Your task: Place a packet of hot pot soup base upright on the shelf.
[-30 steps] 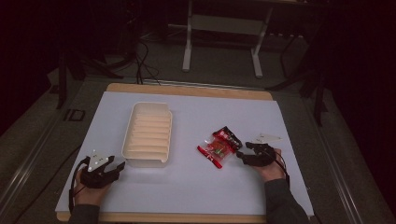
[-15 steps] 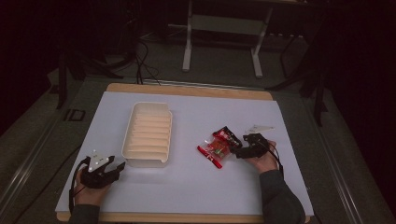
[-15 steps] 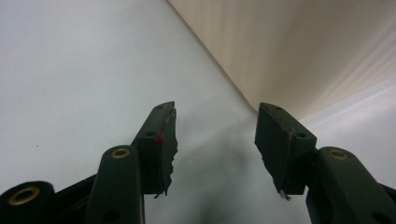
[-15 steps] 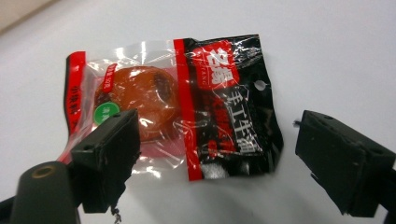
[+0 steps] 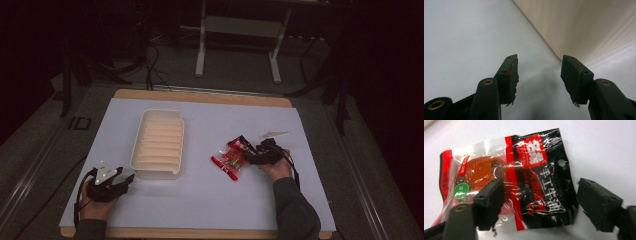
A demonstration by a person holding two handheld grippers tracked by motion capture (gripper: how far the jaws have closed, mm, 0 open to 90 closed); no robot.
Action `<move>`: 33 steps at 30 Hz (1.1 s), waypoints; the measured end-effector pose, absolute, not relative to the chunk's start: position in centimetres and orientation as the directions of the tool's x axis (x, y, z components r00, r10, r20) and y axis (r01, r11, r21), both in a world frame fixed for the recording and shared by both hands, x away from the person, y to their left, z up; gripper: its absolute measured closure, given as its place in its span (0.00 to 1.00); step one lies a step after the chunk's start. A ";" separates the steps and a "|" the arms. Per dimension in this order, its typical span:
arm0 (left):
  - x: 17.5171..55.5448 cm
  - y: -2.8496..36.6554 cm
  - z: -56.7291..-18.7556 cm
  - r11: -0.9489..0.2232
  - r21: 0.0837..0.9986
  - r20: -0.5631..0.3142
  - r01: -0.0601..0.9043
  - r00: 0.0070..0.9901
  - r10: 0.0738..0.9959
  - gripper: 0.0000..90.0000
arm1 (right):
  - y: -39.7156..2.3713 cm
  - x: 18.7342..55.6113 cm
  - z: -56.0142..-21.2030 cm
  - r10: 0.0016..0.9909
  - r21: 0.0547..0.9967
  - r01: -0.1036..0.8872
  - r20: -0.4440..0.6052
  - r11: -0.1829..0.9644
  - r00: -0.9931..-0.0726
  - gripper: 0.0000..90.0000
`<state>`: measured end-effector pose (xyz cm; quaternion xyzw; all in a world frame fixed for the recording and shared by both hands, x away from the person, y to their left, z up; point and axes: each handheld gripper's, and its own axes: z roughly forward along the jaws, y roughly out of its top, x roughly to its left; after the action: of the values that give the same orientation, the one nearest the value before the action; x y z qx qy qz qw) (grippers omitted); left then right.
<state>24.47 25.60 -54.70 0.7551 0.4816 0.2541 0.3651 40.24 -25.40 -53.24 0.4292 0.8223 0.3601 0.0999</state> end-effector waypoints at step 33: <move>24.5 25.4 -54.7 -0.287 0.790 0.049 0.542 0.410 0.911 0.53 | -25.4 40.0 -52.9 0.809 0.642 0.653 0.086 0.401 -0.582 0.84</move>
<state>24.45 25.42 -54.71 0.7597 0.4782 0.2576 0.3575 40.01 -25.36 -52.94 0.4411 0.8284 0.3236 0.1202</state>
